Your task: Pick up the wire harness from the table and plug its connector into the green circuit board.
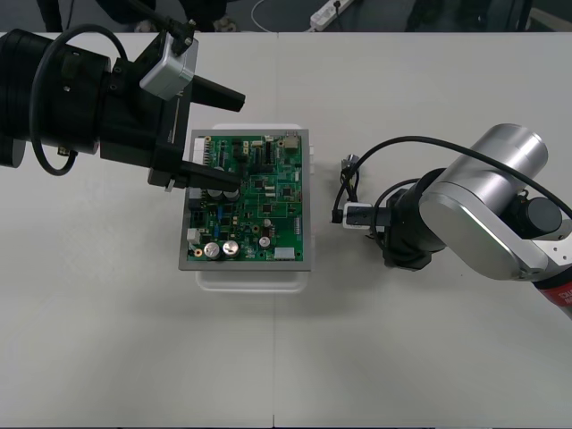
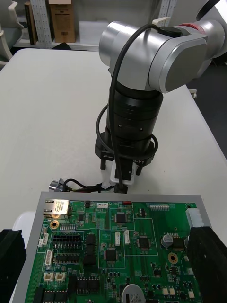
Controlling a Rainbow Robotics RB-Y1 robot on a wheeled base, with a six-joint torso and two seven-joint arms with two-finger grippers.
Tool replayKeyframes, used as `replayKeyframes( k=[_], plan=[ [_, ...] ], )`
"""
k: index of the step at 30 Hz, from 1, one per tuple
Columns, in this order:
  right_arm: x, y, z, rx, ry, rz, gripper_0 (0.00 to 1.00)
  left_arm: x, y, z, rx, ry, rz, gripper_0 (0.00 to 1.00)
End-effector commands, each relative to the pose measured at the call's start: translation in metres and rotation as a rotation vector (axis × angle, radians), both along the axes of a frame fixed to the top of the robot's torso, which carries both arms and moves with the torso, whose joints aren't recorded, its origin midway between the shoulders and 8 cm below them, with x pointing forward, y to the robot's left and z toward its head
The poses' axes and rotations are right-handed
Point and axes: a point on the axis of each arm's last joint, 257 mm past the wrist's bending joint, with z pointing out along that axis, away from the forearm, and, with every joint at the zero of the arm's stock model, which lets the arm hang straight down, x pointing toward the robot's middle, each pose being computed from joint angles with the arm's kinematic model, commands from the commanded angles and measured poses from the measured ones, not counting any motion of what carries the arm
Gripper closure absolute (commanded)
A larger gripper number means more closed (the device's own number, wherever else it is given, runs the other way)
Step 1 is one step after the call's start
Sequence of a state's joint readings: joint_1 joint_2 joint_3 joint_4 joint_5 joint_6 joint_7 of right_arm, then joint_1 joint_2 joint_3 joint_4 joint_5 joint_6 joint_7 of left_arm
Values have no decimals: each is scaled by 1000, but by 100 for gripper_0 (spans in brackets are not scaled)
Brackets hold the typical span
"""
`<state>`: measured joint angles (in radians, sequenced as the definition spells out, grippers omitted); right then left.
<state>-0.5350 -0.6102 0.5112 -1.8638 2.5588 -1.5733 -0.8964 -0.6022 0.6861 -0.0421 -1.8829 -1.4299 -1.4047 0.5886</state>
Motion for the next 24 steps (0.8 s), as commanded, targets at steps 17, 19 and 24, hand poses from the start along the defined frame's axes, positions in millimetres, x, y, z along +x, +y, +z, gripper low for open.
replayKeyframes(
  k=[17,19,24],
  plan=[
    [-5,-15,-19,6,51,-83,100,-4,-21,28,-50,-17,-3,0],
    [-3,-15,-16,15,46,-85,100,-4,-21,28,-50,-17,-3,0],
    [0,-14,-7,37,37,-85,100,-4,-21,28,-50,-17,-3,0]
  ],
)
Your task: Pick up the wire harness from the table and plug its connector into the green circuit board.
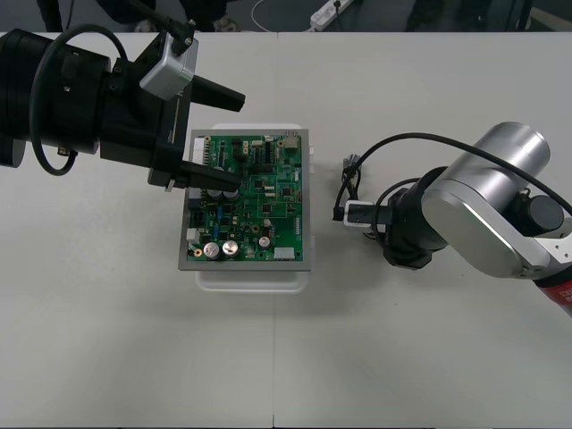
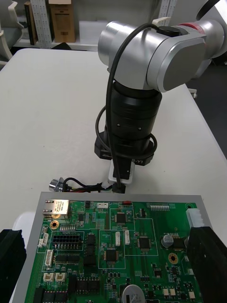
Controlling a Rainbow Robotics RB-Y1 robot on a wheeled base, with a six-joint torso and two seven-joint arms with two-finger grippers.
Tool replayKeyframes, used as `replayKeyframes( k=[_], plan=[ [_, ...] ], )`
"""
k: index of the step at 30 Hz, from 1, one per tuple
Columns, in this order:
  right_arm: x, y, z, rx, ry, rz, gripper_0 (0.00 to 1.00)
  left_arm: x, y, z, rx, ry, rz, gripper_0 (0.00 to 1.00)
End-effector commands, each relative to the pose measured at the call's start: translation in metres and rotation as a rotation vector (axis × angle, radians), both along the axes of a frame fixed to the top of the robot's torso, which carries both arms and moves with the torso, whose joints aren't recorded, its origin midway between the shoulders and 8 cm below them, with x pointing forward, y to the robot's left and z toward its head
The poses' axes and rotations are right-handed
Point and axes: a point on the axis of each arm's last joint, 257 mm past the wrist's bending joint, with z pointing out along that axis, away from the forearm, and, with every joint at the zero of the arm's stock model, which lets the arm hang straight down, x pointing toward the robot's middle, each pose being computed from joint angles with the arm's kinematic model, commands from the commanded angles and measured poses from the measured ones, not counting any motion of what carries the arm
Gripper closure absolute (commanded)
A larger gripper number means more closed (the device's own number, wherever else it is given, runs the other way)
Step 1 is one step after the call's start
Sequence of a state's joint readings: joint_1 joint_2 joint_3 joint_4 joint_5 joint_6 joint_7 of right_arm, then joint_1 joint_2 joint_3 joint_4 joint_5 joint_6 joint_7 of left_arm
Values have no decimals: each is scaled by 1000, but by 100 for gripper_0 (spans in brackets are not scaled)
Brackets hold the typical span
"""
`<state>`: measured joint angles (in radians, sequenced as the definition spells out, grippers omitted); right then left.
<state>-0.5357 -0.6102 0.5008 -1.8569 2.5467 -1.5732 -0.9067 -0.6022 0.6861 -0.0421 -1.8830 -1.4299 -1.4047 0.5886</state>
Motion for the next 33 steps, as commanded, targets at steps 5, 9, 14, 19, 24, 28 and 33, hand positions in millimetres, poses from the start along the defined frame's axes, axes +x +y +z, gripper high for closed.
replayKeyframes(
  k=[5,9,14,19,24,28,33],
  plan=[
    [2,-12,6,55,16,-60,100,-4,-21,28,-50,-17,-3,0],
    [0,-12,12,85,28,-55,100,-4,-21,28,-50,-17,-3,0],
    [3,-9,26,101,-3,-41,100,-4,-21,28,-50,-17,-3,0],
    [9,-6,50,129,-53,-22,100,-4,-21,28,-50,-17,-3,0],
    [7,-11,54,122,-56,-9,100,-4,-21,28,-50,-17,-3,0],
    [4,-16,61,146,-40,-2,100,-4,-21,28,-50,-17,-3,0],
    [1,-25,69,157,-26,10,100,-4,-21,28,-50,-17,-3,0]
  ],
)
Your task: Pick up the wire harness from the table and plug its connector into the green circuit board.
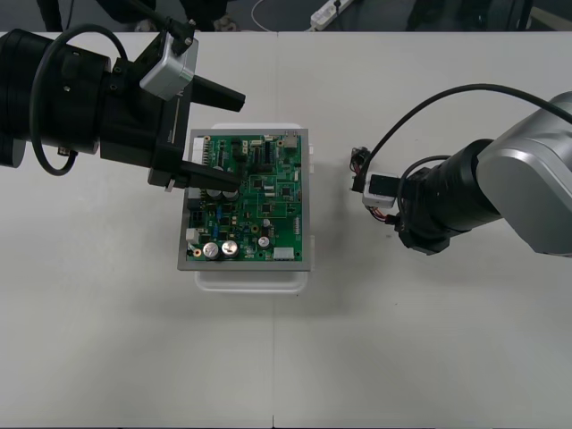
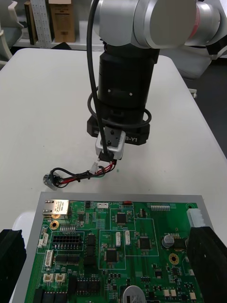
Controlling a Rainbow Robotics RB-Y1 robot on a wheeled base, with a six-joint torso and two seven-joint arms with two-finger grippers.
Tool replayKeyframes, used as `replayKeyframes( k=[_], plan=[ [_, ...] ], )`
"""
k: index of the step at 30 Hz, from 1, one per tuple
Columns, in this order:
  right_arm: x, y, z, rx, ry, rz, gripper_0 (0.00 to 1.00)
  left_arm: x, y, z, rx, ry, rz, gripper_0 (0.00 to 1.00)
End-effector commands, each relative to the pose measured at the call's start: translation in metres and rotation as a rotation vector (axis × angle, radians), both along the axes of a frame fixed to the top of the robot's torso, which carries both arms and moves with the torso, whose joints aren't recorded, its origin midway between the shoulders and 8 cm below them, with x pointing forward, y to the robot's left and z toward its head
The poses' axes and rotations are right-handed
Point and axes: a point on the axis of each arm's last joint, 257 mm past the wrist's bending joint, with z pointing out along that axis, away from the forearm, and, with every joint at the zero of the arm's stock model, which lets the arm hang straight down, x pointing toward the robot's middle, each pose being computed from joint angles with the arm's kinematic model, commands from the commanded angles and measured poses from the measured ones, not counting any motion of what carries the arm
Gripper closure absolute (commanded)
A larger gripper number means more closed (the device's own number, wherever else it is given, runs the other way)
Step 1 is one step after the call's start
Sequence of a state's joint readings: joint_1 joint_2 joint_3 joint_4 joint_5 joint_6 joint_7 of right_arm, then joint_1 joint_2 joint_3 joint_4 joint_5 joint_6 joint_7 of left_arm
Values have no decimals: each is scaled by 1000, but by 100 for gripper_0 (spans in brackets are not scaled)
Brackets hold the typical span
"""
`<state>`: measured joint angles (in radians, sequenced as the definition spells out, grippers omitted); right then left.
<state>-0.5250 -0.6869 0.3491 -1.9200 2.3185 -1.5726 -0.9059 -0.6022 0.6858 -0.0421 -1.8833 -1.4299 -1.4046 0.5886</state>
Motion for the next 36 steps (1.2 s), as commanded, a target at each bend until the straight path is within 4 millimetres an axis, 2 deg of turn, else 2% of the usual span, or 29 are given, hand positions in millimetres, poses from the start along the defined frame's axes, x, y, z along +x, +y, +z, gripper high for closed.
replayKeyframes(
  k=[1,16,24,30,36],
  plan=[
    [3,-23,24,-11,-41,14,100,-4,-21,28,-50,-17,-3,0],
    [3,-30,51,40,-55,35,100,-4,-21,28,-50,-17,-3,0],
    [4,-26,70,97,-69,52,100,-4,-21,28,-50,-17,-3,0],
    [5,-25,76,114,-78,61,100,-4,-21,28,-50,-17,-3,0],
    [-5,-15,78,159,-46,83,100,-4,-21,28,-50,-17,-3,0]
  ],
)
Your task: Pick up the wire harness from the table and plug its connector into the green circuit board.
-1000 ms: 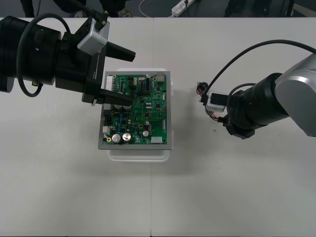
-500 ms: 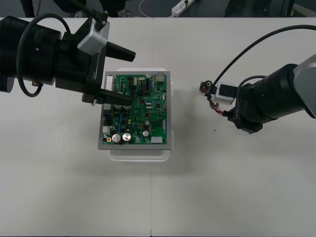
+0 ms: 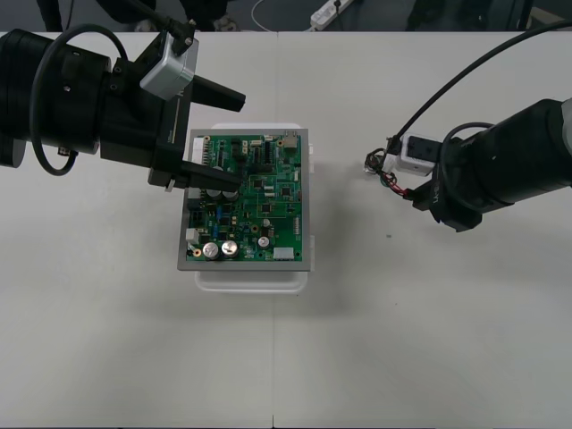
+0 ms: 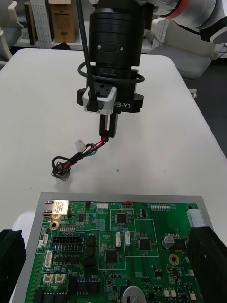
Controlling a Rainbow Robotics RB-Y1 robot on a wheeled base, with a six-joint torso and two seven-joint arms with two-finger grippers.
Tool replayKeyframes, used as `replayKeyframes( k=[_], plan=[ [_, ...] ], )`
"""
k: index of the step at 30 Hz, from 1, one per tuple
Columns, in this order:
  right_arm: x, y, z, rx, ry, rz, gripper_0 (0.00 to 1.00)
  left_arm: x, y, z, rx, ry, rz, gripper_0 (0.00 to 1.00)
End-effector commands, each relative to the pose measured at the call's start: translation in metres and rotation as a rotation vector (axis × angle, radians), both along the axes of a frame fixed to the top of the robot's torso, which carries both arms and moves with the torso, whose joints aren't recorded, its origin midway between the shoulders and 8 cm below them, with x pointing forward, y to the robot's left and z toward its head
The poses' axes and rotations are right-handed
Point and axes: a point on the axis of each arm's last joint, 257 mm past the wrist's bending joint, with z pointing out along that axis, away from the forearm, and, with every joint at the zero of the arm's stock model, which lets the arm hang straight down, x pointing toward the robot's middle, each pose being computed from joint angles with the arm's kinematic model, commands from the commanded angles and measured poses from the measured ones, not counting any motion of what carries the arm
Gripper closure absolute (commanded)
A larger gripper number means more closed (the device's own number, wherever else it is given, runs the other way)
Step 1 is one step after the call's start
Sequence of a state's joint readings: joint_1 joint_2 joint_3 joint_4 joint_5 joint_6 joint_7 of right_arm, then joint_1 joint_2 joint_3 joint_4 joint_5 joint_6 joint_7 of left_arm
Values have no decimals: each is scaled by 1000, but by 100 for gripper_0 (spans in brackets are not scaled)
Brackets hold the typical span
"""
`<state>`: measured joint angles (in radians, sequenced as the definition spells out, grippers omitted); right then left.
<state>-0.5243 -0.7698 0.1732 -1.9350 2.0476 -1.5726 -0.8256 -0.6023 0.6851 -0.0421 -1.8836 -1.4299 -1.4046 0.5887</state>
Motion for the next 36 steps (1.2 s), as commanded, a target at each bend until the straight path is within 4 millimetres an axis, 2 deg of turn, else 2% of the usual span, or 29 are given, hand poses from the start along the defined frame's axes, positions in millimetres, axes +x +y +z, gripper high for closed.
replayKeyframes(
  k=[1,2,3,13,20,26,36],
  plan=[
    [0,-6,21,5,-40,16,100,-4,-21,28,-50,-17,-2,0],
    [-1,-6,21,5,-38,15,100,-7,-22,9,-44,40,-7,0],
    [-2,-5,21,7,-36,22,100,-8,-22,8,-42,43,-9,0],
    [-19,13,37,116,11,66,100,-15,-19,16,-67,82,-34,0],
    [-35,10,42,141,63,87,100,-20,-13,19,-73,101,-51,0],
    [-50,10,44,170,115,104,100,-28,1,23,-69,130,-85,0],
    [-74,27,53,299,242,131,100,-42,20,30,-82,170,-142,0]
  ],
)
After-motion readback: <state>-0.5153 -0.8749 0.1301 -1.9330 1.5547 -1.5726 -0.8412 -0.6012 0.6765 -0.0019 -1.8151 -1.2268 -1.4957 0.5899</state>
